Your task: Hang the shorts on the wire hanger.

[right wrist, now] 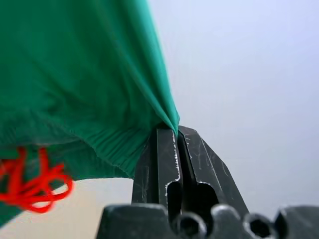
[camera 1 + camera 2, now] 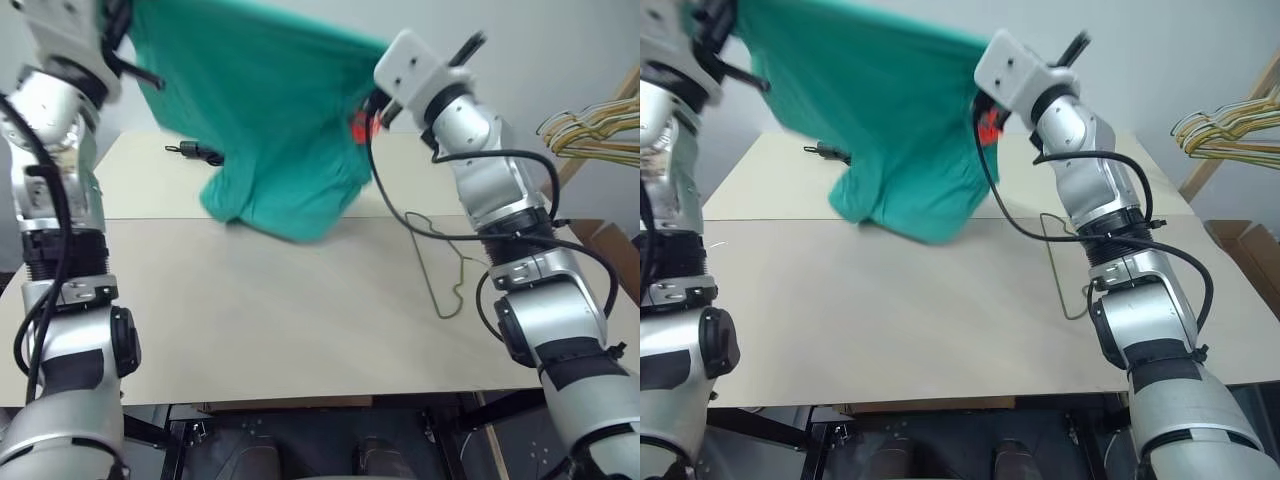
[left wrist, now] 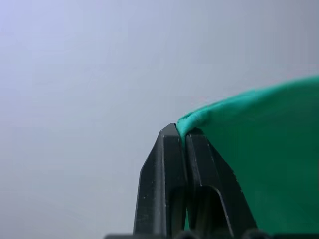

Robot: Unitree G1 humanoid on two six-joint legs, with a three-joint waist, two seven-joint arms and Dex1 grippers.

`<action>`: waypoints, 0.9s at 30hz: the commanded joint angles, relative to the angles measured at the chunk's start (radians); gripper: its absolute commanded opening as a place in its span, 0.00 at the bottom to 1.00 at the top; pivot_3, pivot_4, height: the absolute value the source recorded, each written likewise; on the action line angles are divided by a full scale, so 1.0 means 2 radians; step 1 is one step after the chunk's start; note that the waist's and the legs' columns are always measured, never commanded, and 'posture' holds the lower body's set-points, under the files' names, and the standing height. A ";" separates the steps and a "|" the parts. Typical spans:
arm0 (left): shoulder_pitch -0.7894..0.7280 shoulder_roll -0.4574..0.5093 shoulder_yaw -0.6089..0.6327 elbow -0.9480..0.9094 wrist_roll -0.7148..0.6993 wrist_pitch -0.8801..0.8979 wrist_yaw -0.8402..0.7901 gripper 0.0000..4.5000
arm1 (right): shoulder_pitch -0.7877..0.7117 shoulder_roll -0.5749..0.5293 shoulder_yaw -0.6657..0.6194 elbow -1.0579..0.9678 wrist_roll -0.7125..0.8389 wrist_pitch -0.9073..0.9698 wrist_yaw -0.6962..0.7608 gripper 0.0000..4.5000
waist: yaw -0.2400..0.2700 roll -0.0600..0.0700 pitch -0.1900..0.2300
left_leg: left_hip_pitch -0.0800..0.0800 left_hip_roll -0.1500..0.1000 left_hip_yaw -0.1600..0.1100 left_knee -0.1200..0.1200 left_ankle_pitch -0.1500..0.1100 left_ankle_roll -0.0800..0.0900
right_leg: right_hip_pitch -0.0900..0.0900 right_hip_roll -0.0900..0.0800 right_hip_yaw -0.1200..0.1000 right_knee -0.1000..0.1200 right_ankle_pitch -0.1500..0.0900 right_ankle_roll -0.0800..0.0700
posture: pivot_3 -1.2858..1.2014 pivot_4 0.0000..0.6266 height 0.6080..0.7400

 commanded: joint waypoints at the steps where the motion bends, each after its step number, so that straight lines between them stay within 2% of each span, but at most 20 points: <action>1: 0.030 0.042 0.044 -0.032 -0.023 -0.055 -0.029 0.01 | 0.030 -0.035 -0.035 -0.024 -0.028 -0.039 -0.063 0.00 | -0.004 0.000 0.000 | 0.000 0.000 0.000 0.000 0.000 0.000 | 0.000 0.000 0.000 -0.001 0.000 0.000 | 0.55 0.00 1.00; 5: 0.149 0.095 0.032 -0.089 -0.084 0.017 -0.169 0.01 | 0.118 -0.061 0.000 -0.085 -0.015 -0.066 0.040 0.00 | -0.010 0.000 0.000 | 0.001 0.000 0.000 0.001 -0.001 0.002 | 0.002 0.000 0.000 0.000 0.000 0.000 | 0.56 0.00 1.00; 7: 0.241 0.135 0.015 -0.124 -0.091 0.012 -0.250 0.01 | 0.169 -0.081 0.033 -0.114 -0.013 -0.106 0.106 0.00 | -0.017 0.001 0.000 | 0.006 0.000 0.000 0.001 -0.002 0.003 | 0.007 0.000 0.000 -0.002 0.000 0.001 | 0.56 0.00 1.00; 8: 0.290 0.155 0.004 -0.141 -0.090 0.020 -0.282 0.01 | 0.196 -0.097 0.054 -0.128 -0.015 -0.138 0.141 0.00 | -0.018 0.001 0.000 | 0.010 0.000 0.000 0.000 -0.002 0.004 | 0.010 0.001 0.000 -0.003 0.000 0.001 | 0.56 0.00 1.00; 13: 0.468 0.222 -0.042 -0.183 -0.037 0.003 -0.367 0.01 | 0.292 -0.130 0.112 -0.179 -0.011 -0.181 0.269 0.00 | -0.021 0.001 0.000 | 0.013 0.001 0.000 0.000 -0.003 0.005 | 0.013 0.001 0.000 -0.001 -0.001 0.000 | 0.56 0.00 1.00; 19: 0.565 0.245 -0.052 -0.232 -0.027 0.028 -0.398 0.01 | 0.343 -0.153 0.122 -0.234 0.023 -0.189 0.376 0.00 | -0.015 0.001 0.000 | 0.013 0.001 0.000 0.001 -0.003 0.005 | 0.013 0.001 0.000 -0.002 -0.001 0.000 | 0.56 0.00 1.00; 23: 0.592 0.257 -0.044 -0.261 -0.039 0.053 -0.421 0.01 | 0.358 -0.173 0.117 -0.260 0.042 -0.185 0.430 0.00 | -0.008 0.001 0.000 | 0.016 0.001 0.000 0.001 -0.003 0.006 | 0.016 0.001 0.000 -0.002 -0.001 0.000 | 0.56 0.00 1.00; 27: 0.605 0.264 -0.042 -0.279 -0.040 0.066 -0.435 0.01 | 0.369 -0.179 0.113 -0.276 0.048 -0.186 0.448 0.00 | -0.005 0.001 0.000 | 0.016 0.001 0.000 0.001 -0.003 0.006 | 0.016 0.001 0.000 -0.003 -0.001 0.000 | 0.56 0.00 1.00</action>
